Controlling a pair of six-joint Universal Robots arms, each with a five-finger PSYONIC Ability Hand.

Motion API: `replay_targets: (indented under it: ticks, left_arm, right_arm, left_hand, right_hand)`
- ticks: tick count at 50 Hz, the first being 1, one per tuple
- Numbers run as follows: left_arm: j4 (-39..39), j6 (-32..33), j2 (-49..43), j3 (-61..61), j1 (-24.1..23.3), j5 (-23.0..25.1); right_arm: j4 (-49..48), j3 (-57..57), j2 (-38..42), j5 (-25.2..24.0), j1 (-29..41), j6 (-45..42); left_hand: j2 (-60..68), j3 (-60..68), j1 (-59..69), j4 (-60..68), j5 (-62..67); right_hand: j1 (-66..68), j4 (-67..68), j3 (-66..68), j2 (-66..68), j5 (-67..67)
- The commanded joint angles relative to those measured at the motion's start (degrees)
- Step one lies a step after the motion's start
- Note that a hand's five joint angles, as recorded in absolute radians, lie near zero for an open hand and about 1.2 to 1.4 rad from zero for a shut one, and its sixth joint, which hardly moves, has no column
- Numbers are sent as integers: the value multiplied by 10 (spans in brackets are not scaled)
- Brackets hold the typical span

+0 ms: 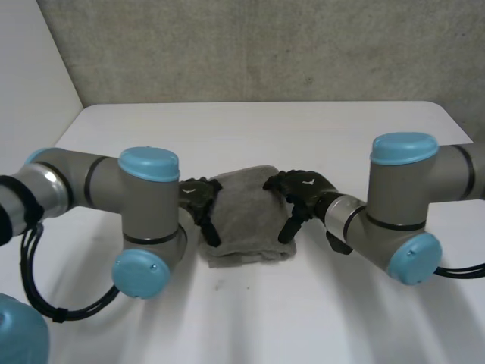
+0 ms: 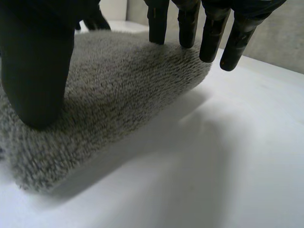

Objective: Fold the towel.

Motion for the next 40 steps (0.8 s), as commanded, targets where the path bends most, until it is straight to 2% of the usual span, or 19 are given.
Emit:
replay_targets:
  ticks: [1, 5, 11, 16, 18, 19, 21, 22, 24, 25, 27, 28, 30, 31, 33, 34, 36, 40]
  left_arm:
    - [6, 2, 39, -46, 1, 0]
    - [11, 1, 63, -50, -16, 0]
    - [12, 1, 99, -41, -28, 0]
    - [12, 1, 171, -44, -26, 1]
    - [12, 1, 227, -46, -18, 1]
    - [12, 1, 228, -46, -18, 1]
    - [10, 2, 287, -49, 11, 3]
    - [10, 2, 287, -49, 11, 3]
    - [5, 4, 343, -44, 50, 7]
    - [5, 4, 344, -44, 50, 7]
    - [-14, 18, 385, -32, 99, 20]
    - [-14, 18, 385, -32, 99, 20]
    - [-51, 31, 407, -15, 152, 42]
    - [-52, 31, 407, -15, 152, 42]
    - [-94, 33, 409, -9, 178, 77]
    - [-94, 33, 409, -9, 178, 77]
    - [-118, 33, 409, -11, 184, 110]
    - [-120, 32, 409, -20, 189, 129]
  right_arm:
    - [-2, -11, 7, 59, 27, -106]
    - [-1, -15, -22, 92, 34, -152]
    - [-2, -16, -82, 96, 29, -148]
    - [-21, -16, -181, 103, 5, -146]
    - [-31, -12, -203, 108, -13, -146]
    - [-31, -12, -203, 108, -13, -146]
    - [-44, -6, -247, 119, -46, -145]
    - [-44, -6, -247, 119, -46, -145]
    - [-46, -6, -296, 128, -69, -140]
    - [-46, -6, -296, 128, -69, -140]
    - [-42, -7, -329, 126, -96, -130]
    - [-42, -7, -329, 126, -96, -130]
    - [-38, -6, -348, 124, -121, -128]
    - [-38, -6, -348, 124, -121, -128]
    - [-20, -8, -351, 122, -138, -128]
    - [-20, -8, -351, 122, -138, -128]
    - [15, -17, -351, 111, -138, -128]
    - [49, -25, -349, 86, -134, -128]
  left_hand:
    - [7, 7, 10, 7, -3]
    - [6, 5, 8, 6, -4]
    - [6, 5, 8, 6, -4]
    - [2, 2, 5, 2, -8]
    - [0, 0, 3, 1, -9]
    - [0, 0, 3, 1, -9]
    - [0, 0, 3, 1, -9]
    - [0, 0, 3, 1, -9]
    - [0, 0, 3, 1, -9]
    - [0, 0, 3, 1, -9]
    - [-3, -3, 0, -3, -13]
    - [-3, -3, 0, -3, -13]
    - [-3, -3, 0, -3, -13]
    - [-3, -3, 0, -3, -13]
    - [-5, -5, -2, -4, -14]
    - [-5, -5, -2, -4, -14]
    - [-5, -5, -2, -4, -14]
    - [-5, -5, -2, -4, -14]
  right_hand:
    - [-19, -32, -21, -33, -34]
    - [-19, -32, -21, -33, -34]
    - [-19, -32, -21, -33, -34]
    - [-19, -32, -21, -33, -34]
    - [-19, -32, -21, -33, -34]
    - [-19, -32, -21, -33, -34]
    - [-19, -32, -21, -33, -34]
    - [-19, -32, -21, -33, -34]
    - [-19, -32, -21, -33, -34]
    - [-19, -32, -21, -33, -34]
    - [-19, -32, -21, -33, -34]
    - [-19, -32, -21, -33, -34]
    - [-19, -32, -21, -33, -34]
    - [-19, -32, -21, -33, -34]
    - [-19, -32, -21, -33, -34]
    - [-19, -32, -21, -33, -34]
    - [-19, -32, -21, -33, -34]
    - [-19, -32, -21, -33, -34]
